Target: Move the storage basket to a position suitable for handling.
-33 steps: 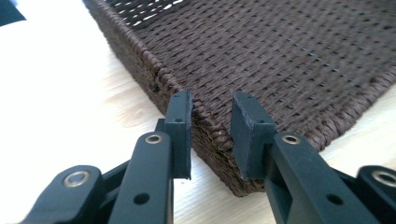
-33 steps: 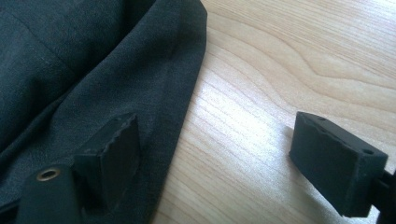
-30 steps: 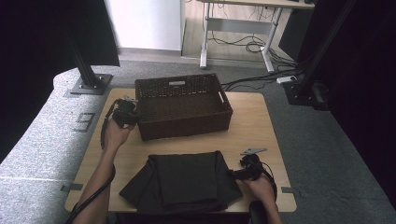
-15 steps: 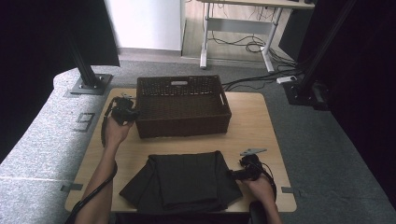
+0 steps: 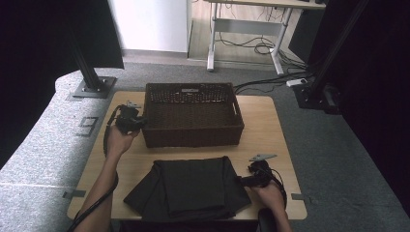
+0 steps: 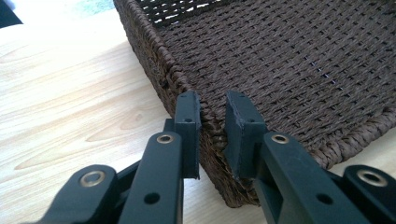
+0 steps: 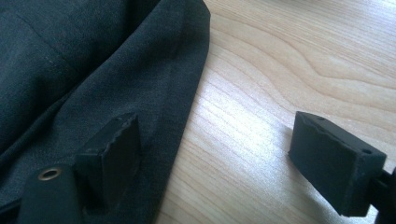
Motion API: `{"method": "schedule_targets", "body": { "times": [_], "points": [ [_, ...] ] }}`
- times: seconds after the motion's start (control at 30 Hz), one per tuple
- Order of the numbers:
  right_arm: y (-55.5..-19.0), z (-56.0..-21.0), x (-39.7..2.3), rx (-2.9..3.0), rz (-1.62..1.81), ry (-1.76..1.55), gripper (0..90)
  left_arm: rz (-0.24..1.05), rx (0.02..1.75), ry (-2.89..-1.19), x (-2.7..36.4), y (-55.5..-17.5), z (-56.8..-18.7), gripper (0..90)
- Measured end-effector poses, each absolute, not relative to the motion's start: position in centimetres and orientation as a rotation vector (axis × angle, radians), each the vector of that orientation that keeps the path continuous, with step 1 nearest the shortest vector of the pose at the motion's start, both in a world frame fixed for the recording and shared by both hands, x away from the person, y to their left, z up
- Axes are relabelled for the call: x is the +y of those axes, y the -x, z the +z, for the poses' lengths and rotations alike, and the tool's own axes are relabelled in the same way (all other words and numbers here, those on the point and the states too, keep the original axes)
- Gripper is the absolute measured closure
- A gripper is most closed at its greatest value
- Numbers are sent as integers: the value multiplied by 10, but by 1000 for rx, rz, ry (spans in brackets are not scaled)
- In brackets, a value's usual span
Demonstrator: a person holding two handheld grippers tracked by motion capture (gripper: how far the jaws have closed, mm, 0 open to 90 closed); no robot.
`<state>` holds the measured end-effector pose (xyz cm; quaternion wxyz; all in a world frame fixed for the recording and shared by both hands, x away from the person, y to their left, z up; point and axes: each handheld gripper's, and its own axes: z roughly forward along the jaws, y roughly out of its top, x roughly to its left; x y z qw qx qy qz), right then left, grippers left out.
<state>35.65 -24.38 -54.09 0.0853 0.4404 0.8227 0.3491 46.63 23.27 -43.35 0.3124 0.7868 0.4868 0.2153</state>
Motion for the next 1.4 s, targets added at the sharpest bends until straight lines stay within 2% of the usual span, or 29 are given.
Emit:
{"method": "schedule_targets", "body": {
  "times": [0.47, 0.8, 1.23, 1.33, 1.4],
  "points": [
    [-355, -541, -253, 2427, 1044, -1352, 167, 529, 1179, -2129, 231, -456, -433, 762],
    [-354, -542, -265, 2361, 1002, -1378, 162, 531, 1185, -2118, 229, -444, -434, 758],
    [-353, -548, -265, 2294, 885, -1322, 117, 520, 1179, -2116, 230, -449, -434, 754],
    [-353, -552, -267, 2261, 899, -1332, 47, 556, 1165, -2119, 229, -445, -433, 731],
    [-352, -553, -268, 2254, 904, -1334, 8, 586, 1154, -2124, 229, -441, -431, 674]
  ]
}}
